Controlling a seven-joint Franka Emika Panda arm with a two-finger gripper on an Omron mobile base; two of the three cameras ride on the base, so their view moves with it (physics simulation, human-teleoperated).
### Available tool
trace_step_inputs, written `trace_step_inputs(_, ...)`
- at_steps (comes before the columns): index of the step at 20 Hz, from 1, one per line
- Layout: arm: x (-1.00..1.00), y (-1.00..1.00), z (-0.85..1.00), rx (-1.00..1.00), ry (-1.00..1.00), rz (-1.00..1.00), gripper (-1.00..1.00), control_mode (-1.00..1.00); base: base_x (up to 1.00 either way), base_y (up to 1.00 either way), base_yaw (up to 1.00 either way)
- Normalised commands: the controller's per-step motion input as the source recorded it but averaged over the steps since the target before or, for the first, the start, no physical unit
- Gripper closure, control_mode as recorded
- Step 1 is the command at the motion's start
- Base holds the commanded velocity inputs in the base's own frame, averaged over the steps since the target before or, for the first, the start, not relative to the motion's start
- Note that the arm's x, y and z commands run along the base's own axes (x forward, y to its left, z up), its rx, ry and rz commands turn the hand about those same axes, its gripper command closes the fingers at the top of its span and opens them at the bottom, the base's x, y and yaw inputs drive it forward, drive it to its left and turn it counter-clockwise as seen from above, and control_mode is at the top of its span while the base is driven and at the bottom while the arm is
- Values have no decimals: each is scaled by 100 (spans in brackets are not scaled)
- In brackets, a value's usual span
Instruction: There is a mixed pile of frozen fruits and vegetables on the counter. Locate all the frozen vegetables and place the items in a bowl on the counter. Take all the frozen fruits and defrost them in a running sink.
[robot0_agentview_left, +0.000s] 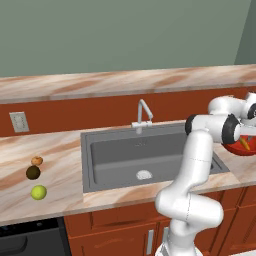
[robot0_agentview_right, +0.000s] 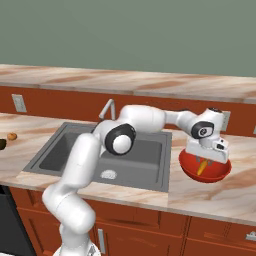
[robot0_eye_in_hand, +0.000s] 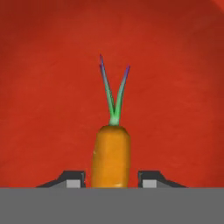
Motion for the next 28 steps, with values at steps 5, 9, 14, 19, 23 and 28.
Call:
trace_step_inputs(5, 2, 0, 10, -4, 9, 2, -100, -100, 0, 0, 0)
trace_step_inputs(9, -15, 23, 66, -2, 1, 2, -100, -100, 0, 0, 0)
trace_step_inputs(14, -31, 43, 28, 19, -15, 3, -100, -100, 0, 0, 0)
trace_step_inputs(19, -60, 78, 46, 11, -15, 0, -100, -100, 0, 0, 0)
trace_step_inputs(23, -45, 94, 25, -1, -4, 2, -100, -100, 0, 0, 0)
trace_step_inputs(28, -36, 100, 11, -10, -1, 5, -100, -100, 0, 0, 0)
